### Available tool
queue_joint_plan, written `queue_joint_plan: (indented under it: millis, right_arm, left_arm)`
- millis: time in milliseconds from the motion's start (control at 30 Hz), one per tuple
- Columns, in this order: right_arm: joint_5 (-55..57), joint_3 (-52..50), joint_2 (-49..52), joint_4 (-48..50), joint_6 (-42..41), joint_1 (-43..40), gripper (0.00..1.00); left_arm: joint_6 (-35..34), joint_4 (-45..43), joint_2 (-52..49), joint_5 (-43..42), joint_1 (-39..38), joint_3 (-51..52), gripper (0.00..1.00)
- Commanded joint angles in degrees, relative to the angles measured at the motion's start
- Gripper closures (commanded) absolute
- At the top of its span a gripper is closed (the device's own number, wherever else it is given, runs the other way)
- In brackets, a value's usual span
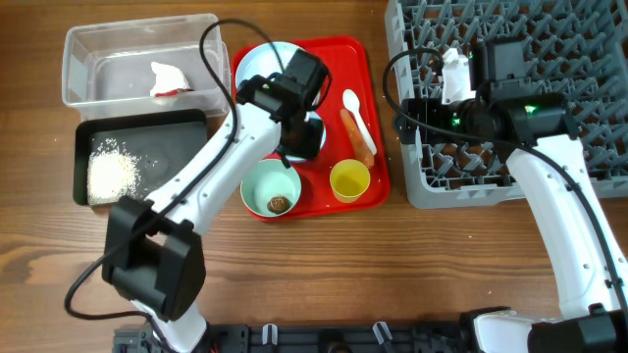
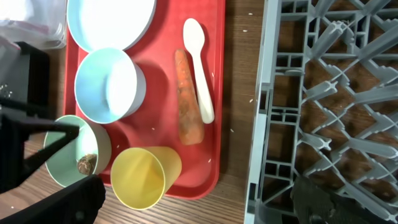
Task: Sort waste into correct bins and load items into the dishwasher rack
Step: 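Return the empty bowl to the red tray with the left gripper, then grasp the green bowl and tip the mushroom onto the black tray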
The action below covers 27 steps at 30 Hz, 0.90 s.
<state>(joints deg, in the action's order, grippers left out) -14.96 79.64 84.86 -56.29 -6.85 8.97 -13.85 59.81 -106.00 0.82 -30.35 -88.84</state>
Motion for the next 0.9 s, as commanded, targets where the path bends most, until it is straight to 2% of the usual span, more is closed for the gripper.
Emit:
queue_joint_plan:
  millis: [0, 67, 133, 233, 267, 333, 400, 567, 600, 700, 833, 867]
  right_arm:
    - [-0.5, -0.6, 0.6, 0.3, -0.8, 0.2, 0.0]
    - [-0.5, -0.6, 0.6, 0.5, -0.8, 0.2, 0.0]
    - [-0.5, -0.6, 0.6, 0.8, -0.8, 0.2, 0.0]
    - [-0.5, -0.6, 0.6, 0.9, -0.8, 0.2, 0.0]
    - [-0.5, -0.6, 0.6, 0.8, -0.8, 0.2, 0.0]
    - [-0.5, -0.6, 0.6, 0.5, -0.8, 0.2, 0.01]
    - [-0.5, -0.6, 0.6, 0.6, -0.8, 0.2, 0.0]
    - [-0.5, -0.6, 0.6, 0.6, -0.8, 0.2, 0.0]
    - [-0.5, -0.6, 0.6, 0.8, -0.8, 0.2, 0.0]
    - [-0.5, -0.6, 0.6, 1.5, -0.8, 0.2, 0.0]
    - [-0.5, -0.6, 0.6, 2.1, -0.8, 0.2, 0.0]
    - [-0.5, -0.6, 0.6, 2.3, -0.8, 0.2, 0.0]
  left_arm:
    - [-11.9, 1.1, -0.1, -0.1, -1.7, 5.8, 0.46]
    - [-16.7, -1.7, -0.1, -0.1, -3.3, 11.9, 0.46]
    - [-18.5, -5.6, -0.1, -0.3, -5.2, 16.0, 0.49]
    - [-20.1, -11.4, -0.1, -0.3, -8.7, 19.0, 0.74]
    - [-20.1, -13.2, -0.1, 0.0, -9.6, 19.8, 0.75]
    - [-20.1, -14.7, -0.1, 2.3, -11.0, 20.3, 0.82]
    - [-20.0, -14.6, -0.1, 4.1, -10.8, 20.3, 0.96]
    - [-20.1, -9.8, 1.8, 4.0, -7.4, 18.5, 0.96]
    - [-19.8, -5.3, 4.7, 3.9, -5.1, 15.6, 0.96]
    - [-19.1, -2.6, 11.8, 2.3, -1.5, 12.5, 0.96]
    - [-13.8, -2.9, 22.8, -2.7, 8.5, 12.3, 0.96]
    - [-11.4, -2.9, 24.5, -4.6, 13.4, 12.3, 0.96]
